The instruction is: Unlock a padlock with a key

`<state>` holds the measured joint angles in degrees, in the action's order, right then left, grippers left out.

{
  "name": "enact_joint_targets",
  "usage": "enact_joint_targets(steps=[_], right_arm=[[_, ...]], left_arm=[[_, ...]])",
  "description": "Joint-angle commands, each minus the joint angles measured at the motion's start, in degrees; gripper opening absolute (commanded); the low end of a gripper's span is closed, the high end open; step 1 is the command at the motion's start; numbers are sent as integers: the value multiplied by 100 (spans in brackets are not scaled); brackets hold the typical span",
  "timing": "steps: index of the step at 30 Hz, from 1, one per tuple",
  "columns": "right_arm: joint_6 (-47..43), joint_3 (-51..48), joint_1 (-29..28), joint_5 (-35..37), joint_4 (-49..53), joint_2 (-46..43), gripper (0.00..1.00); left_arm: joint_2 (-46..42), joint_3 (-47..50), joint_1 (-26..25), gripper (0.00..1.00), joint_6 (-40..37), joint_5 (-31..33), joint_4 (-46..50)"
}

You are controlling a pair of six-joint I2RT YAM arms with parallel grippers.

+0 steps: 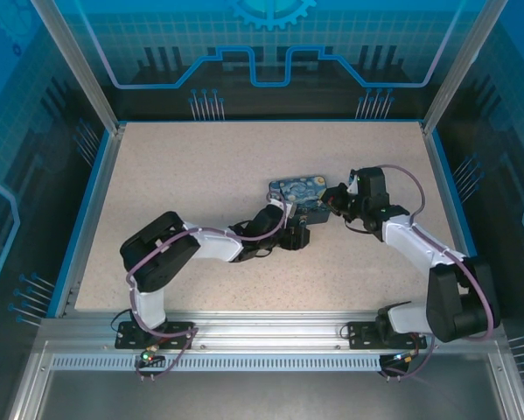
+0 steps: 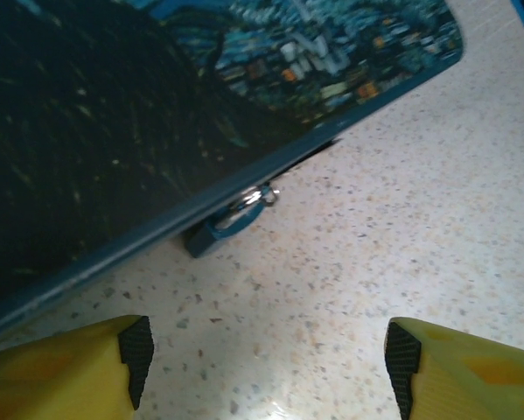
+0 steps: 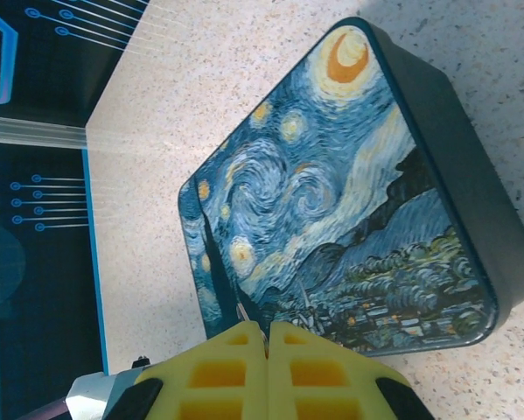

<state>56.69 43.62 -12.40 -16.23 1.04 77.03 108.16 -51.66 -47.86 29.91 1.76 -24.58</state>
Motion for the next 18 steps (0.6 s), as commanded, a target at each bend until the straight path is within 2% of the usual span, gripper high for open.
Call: enact_joint_targets(steps=[1,10,18], right_arm=[[-95,142,57,134,40,188,0],[-157,218,173,7,-69,559,0],[-201,182,171,57,-77,693,0]], left_arm=[[258,-206,-40,70,-463,322,-305],[604,-398,-136,65,-1100,957,-534],[980,-663,-146,65,-1217,1043,-827]])
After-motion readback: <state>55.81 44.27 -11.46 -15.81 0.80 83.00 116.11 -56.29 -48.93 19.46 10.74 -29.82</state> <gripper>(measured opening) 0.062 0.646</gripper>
